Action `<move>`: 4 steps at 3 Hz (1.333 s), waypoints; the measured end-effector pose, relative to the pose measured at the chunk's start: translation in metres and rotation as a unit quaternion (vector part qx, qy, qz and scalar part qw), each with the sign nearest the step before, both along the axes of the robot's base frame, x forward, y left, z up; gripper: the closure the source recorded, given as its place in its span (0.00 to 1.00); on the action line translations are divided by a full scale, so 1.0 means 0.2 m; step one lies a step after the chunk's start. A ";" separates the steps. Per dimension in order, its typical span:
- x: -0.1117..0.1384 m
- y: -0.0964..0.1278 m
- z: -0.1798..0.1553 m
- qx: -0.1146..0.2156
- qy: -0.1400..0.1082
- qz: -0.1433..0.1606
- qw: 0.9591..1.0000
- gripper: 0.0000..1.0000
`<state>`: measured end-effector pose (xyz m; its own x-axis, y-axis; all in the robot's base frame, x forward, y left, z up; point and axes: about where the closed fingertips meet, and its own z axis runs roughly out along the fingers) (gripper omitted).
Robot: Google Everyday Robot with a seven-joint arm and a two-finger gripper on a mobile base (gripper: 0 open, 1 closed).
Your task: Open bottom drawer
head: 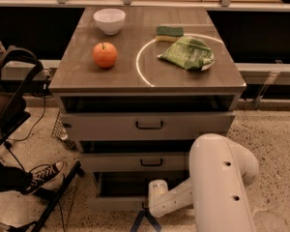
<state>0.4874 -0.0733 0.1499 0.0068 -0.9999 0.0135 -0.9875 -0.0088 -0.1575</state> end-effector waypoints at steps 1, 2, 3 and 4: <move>-0.01 0.00 0.00 0.000 0.000 0.000 1.000 1.00; -0.10 -0.04 0.00 0.005 0.001 -0.009 1.000 1.00; -0.11 -0.01 0.00 0.005 0.001 -0.009 1.000 1.00; -0.11 -0.01 0.00 0.005 0.001 -0.009 1.000 1.00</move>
Offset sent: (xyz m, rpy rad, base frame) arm -0.1367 -0.0885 0.0046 0.0749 0.0137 -0.1426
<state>0.4654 -0.0748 0.1502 -0.0115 -0.9999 0.0039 -0.9878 0.0107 -0.1552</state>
